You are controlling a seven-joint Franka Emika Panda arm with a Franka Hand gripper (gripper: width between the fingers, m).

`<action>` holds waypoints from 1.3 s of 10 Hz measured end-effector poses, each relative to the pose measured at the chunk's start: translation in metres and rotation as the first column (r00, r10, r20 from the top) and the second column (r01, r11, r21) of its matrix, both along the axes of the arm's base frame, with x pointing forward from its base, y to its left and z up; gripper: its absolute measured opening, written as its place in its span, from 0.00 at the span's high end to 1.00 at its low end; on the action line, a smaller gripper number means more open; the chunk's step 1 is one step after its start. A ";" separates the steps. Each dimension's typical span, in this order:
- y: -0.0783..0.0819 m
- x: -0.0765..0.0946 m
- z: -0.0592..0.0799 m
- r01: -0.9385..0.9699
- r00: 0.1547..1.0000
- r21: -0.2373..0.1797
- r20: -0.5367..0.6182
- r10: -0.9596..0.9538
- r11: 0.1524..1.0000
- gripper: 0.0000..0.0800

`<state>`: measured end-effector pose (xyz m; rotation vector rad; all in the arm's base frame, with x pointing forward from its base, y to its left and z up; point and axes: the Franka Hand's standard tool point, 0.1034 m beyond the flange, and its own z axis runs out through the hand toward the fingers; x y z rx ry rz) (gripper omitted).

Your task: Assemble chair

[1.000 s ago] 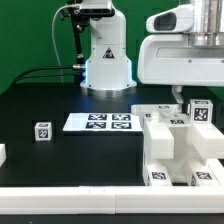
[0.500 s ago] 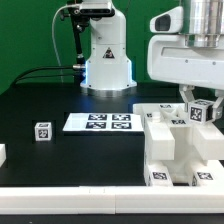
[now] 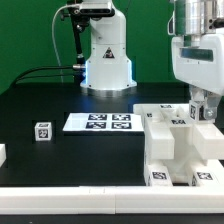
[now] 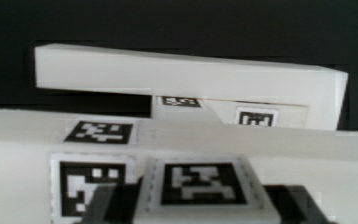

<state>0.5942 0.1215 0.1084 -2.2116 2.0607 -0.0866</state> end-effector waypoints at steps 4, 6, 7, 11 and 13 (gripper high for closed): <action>-0.010 0.004 0.001 -0.405 0.914 -0.047 0.000 0.406 0.913 0.28; -0.013 0.009 0.002 -0.591 0.806 -0.065 -0.012 0.592 0.804 0.21; -0.014 0.009 0.002 -0.644 0.765 -0.073 -0.014 0.644 0.762 0.19; 0.006 0.002 0.004 -0.952 0.299 -0.100 -0.103 0.949 0.289 0.19; 0.003 0.002 0.002 -0.955 0.292 -0.090 -0.105 0.951 0.283 0.35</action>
Offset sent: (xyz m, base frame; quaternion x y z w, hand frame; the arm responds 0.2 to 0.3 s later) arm 0.0152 0.0023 0.0040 -0.0112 -0.0728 -0.3568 0.9313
